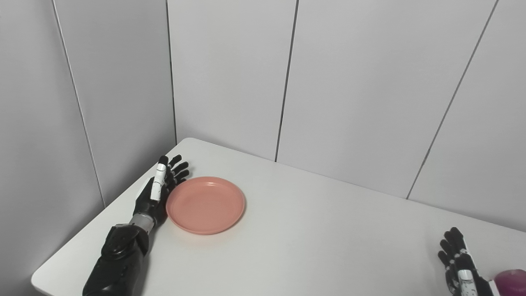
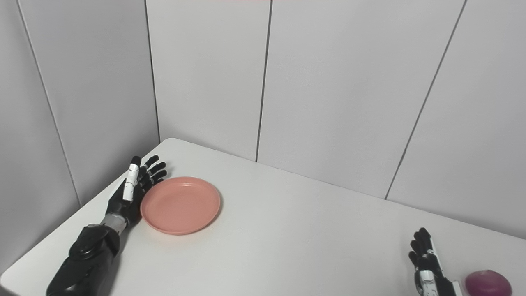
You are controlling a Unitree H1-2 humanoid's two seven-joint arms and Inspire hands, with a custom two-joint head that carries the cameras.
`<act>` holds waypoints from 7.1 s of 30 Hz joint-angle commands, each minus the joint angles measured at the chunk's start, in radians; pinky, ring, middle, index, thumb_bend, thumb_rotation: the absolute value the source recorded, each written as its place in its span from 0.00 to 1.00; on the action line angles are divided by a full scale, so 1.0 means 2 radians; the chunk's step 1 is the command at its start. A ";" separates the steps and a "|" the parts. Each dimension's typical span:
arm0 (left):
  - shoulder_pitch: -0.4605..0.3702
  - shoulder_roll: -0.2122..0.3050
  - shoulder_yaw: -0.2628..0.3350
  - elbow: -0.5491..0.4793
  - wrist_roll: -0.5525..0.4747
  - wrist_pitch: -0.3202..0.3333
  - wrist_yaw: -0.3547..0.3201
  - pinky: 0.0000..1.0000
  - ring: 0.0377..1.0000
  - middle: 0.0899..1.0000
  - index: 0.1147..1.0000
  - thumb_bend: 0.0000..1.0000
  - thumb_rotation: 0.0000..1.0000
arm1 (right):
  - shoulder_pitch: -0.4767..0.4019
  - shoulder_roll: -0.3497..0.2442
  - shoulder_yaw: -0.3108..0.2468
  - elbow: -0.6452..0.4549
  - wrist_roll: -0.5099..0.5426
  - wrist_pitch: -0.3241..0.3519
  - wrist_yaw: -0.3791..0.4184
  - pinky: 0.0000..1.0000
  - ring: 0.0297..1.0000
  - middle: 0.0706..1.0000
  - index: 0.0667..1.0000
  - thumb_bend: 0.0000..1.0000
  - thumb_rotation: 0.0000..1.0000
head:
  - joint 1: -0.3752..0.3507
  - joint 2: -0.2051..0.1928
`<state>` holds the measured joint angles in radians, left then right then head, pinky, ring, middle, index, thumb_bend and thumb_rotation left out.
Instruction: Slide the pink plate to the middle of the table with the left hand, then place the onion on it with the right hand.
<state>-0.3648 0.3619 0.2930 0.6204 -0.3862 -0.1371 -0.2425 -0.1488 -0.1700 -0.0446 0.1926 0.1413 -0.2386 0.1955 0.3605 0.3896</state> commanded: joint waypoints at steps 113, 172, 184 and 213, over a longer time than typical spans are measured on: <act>0.061 -0.196 -0.126 -0.137 0.099 0.015 0.035 0.98 0.95 0.93 0.93 0.85 1.00 | 0.045 0.064 0.034 -0.058 -0.073 0.051 -0.053 1.00 1.00 0.99 1.00 0.65 0.89 | -0.243 0.044; 0.067 -0.172 -0.162 -0.169 0.131 0.010 0.027 0.97 0.95 0.94 0.93 0.81 1.00 | 0.045 0.068 0.035 -0.071 -0.075 0.063 -0.056 1.00 1.00 0.99 0.99 0.66 0.88 | -0.260 0.063; 0.069 -0.147 -0.158 -0.142 0.105 0.002 -0.009 1.00 0.98 0.97 0.97 0.74 1.00 | 0.037 0.068 0.031 -0.083 -0.083 0.069 -0.066 1.00 1.00 0.99 0.99 0.68 0.91 | -0.281 0.083; 0.076 -0.161 -0.165 -0.211 0.119 0.073 0.014 0.98 0.97 0.96 0.96 0.75 1.00 | -0.032 -0.020 -0.008 -0.155 -0.166 0.113 -0.098 0.95 0.96 0.96 0.97 0.66 0.82 | -0.233 0.133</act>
<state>-0.2155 0.0515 -0.0346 0.2099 -0.1579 0.0128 -0.2251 -0.1684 -0.1921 -0.0534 -0.0878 -0.1635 -0.0228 0.0198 -0.1074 0.6565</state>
